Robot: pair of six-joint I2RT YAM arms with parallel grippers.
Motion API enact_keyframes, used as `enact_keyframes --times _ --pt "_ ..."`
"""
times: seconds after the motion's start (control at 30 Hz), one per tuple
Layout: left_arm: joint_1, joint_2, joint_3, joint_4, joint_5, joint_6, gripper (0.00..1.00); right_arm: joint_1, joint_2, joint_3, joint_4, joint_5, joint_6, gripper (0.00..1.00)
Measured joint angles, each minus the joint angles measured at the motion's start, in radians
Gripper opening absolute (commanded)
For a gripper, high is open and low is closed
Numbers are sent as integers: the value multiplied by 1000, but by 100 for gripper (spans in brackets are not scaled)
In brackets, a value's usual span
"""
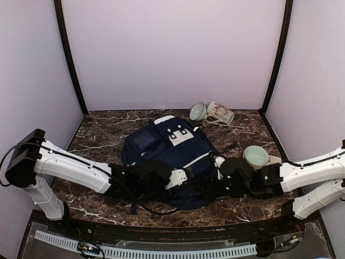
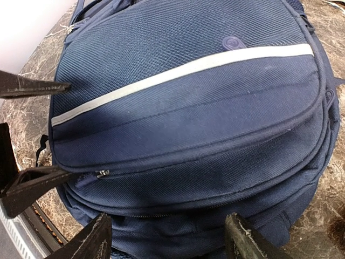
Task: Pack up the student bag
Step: Hold the upper front pocket of the student bag.
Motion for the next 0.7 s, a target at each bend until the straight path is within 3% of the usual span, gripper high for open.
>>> enact_keyframes --times 0.1,0.27,0.7 --pt "-8 1 -1 5 -26 25 46 0 -11 -9 3 9 0 73" --pt "-20 1 -6 34 -34 66 0 0 -13 -13 12 14 0 72" --pt "-1 61 23 118 -12 78 0 0 -71 -93 198 -12 10 71"
